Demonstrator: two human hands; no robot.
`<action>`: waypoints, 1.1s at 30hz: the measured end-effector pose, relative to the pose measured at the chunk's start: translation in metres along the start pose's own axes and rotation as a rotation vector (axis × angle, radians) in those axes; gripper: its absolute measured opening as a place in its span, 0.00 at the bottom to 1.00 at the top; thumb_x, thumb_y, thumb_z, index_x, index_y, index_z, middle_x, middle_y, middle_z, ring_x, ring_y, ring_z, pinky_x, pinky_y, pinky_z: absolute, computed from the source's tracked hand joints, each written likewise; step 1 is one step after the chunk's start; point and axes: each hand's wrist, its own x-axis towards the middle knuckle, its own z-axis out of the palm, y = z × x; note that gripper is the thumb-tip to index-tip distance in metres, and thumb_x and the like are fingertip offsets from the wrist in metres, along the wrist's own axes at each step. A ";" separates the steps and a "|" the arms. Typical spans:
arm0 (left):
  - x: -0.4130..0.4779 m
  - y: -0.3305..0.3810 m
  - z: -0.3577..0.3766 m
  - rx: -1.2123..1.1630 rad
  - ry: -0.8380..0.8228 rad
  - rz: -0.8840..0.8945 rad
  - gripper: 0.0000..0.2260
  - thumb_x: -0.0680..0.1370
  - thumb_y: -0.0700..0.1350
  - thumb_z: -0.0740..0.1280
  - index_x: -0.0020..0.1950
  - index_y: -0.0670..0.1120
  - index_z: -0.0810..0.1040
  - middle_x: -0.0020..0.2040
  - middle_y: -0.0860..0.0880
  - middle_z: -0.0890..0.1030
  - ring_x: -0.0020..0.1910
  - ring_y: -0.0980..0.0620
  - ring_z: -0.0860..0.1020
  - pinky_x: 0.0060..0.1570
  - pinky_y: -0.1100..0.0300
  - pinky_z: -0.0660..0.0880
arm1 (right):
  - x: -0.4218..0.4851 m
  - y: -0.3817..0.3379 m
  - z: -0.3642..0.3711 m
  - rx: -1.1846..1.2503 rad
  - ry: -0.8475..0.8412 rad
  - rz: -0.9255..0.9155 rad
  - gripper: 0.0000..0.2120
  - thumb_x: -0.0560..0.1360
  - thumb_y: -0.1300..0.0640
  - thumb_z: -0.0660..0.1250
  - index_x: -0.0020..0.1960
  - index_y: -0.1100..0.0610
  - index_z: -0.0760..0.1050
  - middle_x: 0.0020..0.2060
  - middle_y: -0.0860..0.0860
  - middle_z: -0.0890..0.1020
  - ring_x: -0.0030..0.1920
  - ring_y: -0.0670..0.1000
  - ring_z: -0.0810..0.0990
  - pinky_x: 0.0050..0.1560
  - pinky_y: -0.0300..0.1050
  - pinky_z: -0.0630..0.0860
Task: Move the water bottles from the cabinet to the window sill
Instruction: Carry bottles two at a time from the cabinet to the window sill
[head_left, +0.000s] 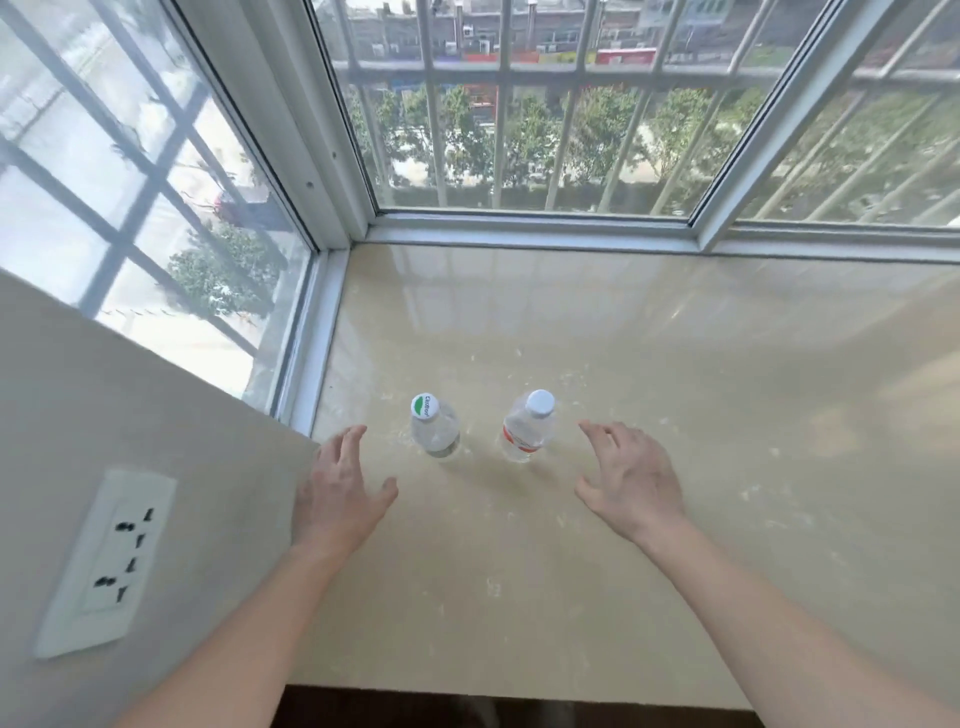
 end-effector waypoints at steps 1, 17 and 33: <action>-0.010 0.010 -0.015 0.014 0.023 0.010 0.32 0.73 0.54 0.69 0.74 0.49 0.64 0.70 0.50 0.69 0.66 0.47 0.70 0.56 0.48 0.73 | -0.009 0.000 -0.012 -0.023 0.061 -0.016 0.29 0.69 0.47 0.70 0.69 0.51 0.73 0.59 0.51 0.79 0.58 0.57 0.77 0.62 0.52 0.72; -0.100 0.159 -0.180 0.139 0.445 0.462 0.29 0.72 0.62 0.58 0.69 0.50 0.72 0.64 0.53 0.77 0.65 0.48 0.73 0.63 0.50 0.70 | -0.086 -0.058 -0.222 -0.056 0.650 -0.291 0.24 0.70 0.48 0.69 0.63 0.56 0.78 0.56 0.54 0.82 0.59 0.58 0.79 0.64 0.54 0.74; -0.111 0.260 -0.169 0.111 0.315 0.916 0.28 0.73 0.62 0.61 0.70 0.51 0.71 0.66 0.54 0.75 0.66 0.50 0.72 0.64 0.51 0.68 | -0.179 0.019 -0.225 -0.009 0.787 0.207 0.25 0.71 0.45 0.61 0.63 0.54 0.78 0.58 0.54 0.81 0.61 0.58 0.78 0.63 0.53 0.75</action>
